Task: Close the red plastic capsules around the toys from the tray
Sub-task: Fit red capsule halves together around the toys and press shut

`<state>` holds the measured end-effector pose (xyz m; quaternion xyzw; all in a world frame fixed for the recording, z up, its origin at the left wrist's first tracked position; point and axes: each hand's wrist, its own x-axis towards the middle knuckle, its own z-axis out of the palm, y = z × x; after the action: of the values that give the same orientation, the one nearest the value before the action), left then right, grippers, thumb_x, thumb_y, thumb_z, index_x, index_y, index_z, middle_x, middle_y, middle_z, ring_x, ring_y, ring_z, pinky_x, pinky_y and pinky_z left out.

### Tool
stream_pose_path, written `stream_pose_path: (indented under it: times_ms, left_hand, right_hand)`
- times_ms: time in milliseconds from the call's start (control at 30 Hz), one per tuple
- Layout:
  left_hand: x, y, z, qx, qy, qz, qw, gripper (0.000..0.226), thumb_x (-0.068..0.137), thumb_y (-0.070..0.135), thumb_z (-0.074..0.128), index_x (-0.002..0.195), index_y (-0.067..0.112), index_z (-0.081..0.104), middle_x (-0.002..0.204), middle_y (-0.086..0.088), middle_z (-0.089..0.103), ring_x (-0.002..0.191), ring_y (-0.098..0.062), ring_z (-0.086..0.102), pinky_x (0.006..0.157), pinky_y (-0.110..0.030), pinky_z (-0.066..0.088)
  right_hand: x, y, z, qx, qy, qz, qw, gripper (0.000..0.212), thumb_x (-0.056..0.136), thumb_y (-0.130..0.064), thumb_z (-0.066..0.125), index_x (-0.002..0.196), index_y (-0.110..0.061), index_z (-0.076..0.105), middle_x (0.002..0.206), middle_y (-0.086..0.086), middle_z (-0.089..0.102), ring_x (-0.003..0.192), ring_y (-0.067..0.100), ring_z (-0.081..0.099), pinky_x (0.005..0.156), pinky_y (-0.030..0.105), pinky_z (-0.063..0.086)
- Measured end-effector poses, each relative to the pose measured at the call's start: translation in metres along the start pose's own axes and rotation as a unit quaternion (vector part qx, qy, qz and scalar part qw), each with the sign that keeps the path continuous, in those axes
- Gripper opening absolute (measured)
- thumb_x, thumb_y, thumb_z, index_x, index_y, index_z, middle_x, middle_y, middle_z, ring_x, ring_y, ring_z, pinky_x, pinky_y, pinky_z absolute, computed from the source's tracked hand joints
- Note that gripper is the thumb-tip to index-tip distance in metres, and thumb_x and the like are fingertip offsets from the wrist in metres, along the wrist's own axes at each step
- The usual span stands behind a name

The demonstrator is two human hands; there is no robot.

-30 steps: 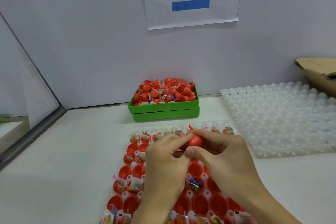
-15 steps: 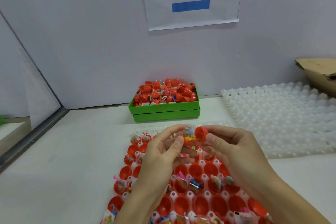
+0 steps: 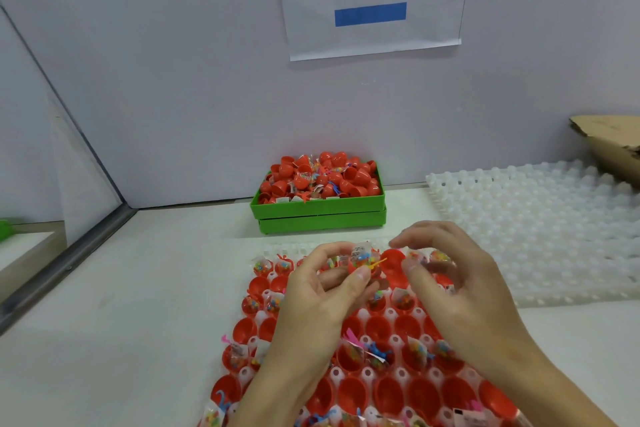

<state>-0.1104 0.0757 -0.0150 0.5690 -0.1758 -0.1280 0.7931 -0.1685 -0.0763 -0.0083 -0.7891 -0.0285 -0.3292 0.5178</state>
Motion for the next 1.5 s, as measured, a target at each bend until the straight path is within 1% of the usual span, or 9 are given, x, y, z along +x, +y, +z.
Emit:
stream_pose_path:
  times_ms: [133,400,600,767,867,1000,1200,1333,1500]
  left_hand:
    - [0.000,-0.001,0.000,0.009,-0.023,-0.001,1.000,0.023,0.079,0.014,0.072,0.101,0.023,0.071,0.102,-0.021,0.072,0.099,-0.031,0.072,0.082,-0.027,0.057]
    - [0.000,-0.003,-0.001,0.003,-0.010,-0.006,1.000,0.026,0.075,0.009,0.072,0.100,0.016,0.072,0.105,-0.030,0.067,0.095,-0.034,0.072,0.080,-0.028,0.058]
    - [-0.001,-0.004,-0.002,0.081,-0.070,0.010,0.994,0.027,0.076,0.009,0.072,0.100,0.021,0.072,0.105,-0.018,0.071,0.104,-0.034,0.068,0.094,-0.040,0.055]
    - [-0.002,-0.005,0.000,0.095,-0.065,0.007,0.993,0.028,0.075,0.011,0.072,0.100,0.023,0.071,0.106,-0.022,0.070,0.105,-0.038,0.068,0.098,-0.045,0.053]
    - [-0.001,-0.005,0.000,0.056,-0.065,-0.004,0.996,0.026,0.076,0.007,0.070,0.099,0.020,0.072,0.100,-0.020,0.072,0.103,-0.038,0.069,0.091,-0.039,0.056]
    - [-0.001,-0.004,0.000,0.059,-0.069,-0.002,0.996,0.026,0.077,0.007,0.069,0.100,0.020,0.071,0.103,-0.023,0.071,0.104,-0.038,0.068,0.094,-0.042,0.055]
    - [-0.004,-0.003,0.001,0.120,-0.072,0.015,0.990,0.028,0.076,0.011,0.071,0.102,0.023,0.071,0.107,-0.026,0.068,0.100,-0.037,0.069,0.098,-0.046,0.053]
    - [-0.005,-0.002,0.005,0.164,-0.092,0.030,0.982,0.028,0.077,0.013,0.071,0.101,0.027,0.070,0.106,-0.028,0.066,0.098,-0.039,0.068,0.095,-0.041,0.055]
    - [-0.005,-0.001,0.005,0.161,-0.092,0.035,0.982,0.026,0.080,0.016,0.070,0.102,0.029,0.070,0.106,-0.034,0.062,0.098,-0.049,0.063,0.095,-0.053,0.052]
  right_hand:
    - [0.000,0.005,0.001,-0.108,0.004,-0.057,0.992,0.024,0.077,-0.004,0.079,0.083,-0.027,0.075,0.096,-0.012,0.062,0.097,0.008,0.061,0.080,0.009,0.043]
    - [0.005,0.002,-0.010,-0.085,0.016,-0.072,0.994,0.019,0.080,-0.006,0.075,0.076,-0.024,0.069,0.093,-0.011,0.062,0.093,0.011,0.062,0.077,0.013,0.044]
    - [0.009,0.004,-0.016,-0.107,0.074,-0.080,0.988,0.017,0.080,-0.001,0.073,0.081,-0.018,0.070,0.089,-0.005,0.062,0.089,0.016,0.062,0.071,0.032,0.051]
    - [0.008,0.007,-0.018,-0.145,0.018,-0.118,0.982,0.025,0.076,0.010,0.076,0.078,-0.014,0.071,0.086,-0.002,0.058,0.083,0.011,0.058,0.073,0.021,0.045]
    - [0.009,0.008,-0.021,-0.145,0.017,-0.122,0.982,0.025,0.075,0.010,0.076,0.077,-0.014,0.071,0.085,-0.001,0.057,0.081,0.013,0.058,0.072,0.024,0.044]
    - [0.009,0.009,-0.022,-0.143,0.003,-0.116,0.983,0.027,0.074,0.010,0.077,0.075,-0.016,0.071,0.084,-0.002,0.056,0.080,0.013,0.057,0.071,0.023,0.044]
    - [0.008,0.011,-0.021,-0.168,-0.007,-0.138,0.976,0.012,0.080,-0.006,0.068,0.078,-0.018,0.071,0.086,-0.004,0.053,0.080,0.012,0.056,0.071,0.017,0.041]
    - [0.005,0.016,-0.019,-0.249,-0.041,-0.167,0.953,0.021,0.079,0.002,0.070,0.081,-0.019,0.069,0.089,-0.005,0.049,0.079,0.010,0.048,0.069,0.016,0.040]
    - [0.005,0.019,-0.019,-0.260,-0.041,-0.160,0.951,0.014,0.081,-0.005,0.075,0.082,-0.019,0.075,0.088,-0.006,0.050,0.079,0.012,0.050,0.072,0.015,0.041]
